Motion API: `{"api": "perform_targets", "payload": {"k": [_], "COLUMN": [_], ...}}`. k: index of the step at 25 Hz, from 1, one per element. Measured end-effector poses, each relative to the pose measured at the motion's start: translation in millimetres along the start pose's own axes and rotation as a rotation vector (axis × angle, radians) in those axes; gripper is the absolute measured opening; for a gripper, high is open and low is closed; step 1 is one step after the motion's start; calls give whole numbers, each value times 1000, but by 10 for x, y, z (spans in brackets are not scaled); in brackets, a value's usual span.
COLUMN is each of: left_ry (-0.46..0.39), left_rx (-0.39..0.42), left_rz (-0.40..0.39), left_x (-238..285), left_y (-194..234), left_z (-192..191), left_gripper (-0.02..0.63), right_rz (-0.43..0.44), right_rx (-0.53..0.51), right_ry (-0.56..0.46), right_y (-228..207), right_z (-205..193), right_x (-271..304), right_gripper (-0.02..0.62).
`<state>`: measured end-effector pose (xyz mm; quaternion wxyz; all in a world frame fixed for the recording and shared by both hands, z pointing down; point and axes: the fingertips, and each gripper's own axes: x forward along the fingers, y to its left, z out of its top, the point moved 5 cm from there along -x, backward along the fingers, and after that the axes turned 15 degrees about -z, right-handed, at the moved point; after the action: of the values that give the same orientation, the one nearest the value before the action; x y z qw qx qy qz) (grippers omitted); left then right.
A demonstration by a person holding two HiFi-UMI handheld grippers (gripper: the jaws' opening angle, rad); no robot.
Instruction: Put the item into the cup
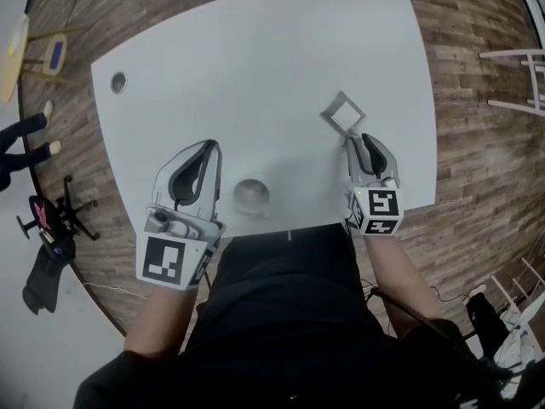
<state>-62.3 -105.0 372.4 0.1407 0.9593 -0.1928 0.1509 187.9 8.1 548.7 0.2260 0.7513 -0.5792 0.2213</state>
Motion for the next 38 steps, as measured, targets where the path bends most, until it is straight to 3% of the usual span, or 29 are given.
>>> {"api": "perform_targets", "payload": {"k": [5, 9, 12, 18, 21, 25, 28, 31, 38], "left_ry": [-2, 4, -8, -8, -23, -19, -37, -41, -79], "left_rx": [0, 47, 2, 64, 17, 70, 37, 62, 34], "left_rz": [7, -2, 13, -2, 8, -3, 2, -4, 3], "left_x": [-14, -86, -78, -143, -173, -241, -240, -270, -292], "left_y": [1, 10, -18, -26, -51, -27, -74, -88, -132], "left_z": [-8, -45, -14, -72, -27, -62, -17, -34, 68], "left_gripper": [-2, -2, -2, -2, -2, -2, -2, -2, -2], "right_rz": [6, 8, 9, 3, -3, -10, -19, -24, -32], "right_rx": [-7, -12, -15, -18, -20, -20, -22, -24, -32], "right_ry": [1, -8, -16, -33, -44, -55, -62, -72, -101], "right_y": [4, 29, 32, -1, 21, 14, 3, -15, -34], "right_z": [-4, 0, 13, 27, 60, 98, 110, 125, 239], "right_x": [10, -15, -35, -69, -108, -142, -179, -211, -269], "right_gripper": [39, 8, 6, 5, 5, 5, 5, 5, 5]}}
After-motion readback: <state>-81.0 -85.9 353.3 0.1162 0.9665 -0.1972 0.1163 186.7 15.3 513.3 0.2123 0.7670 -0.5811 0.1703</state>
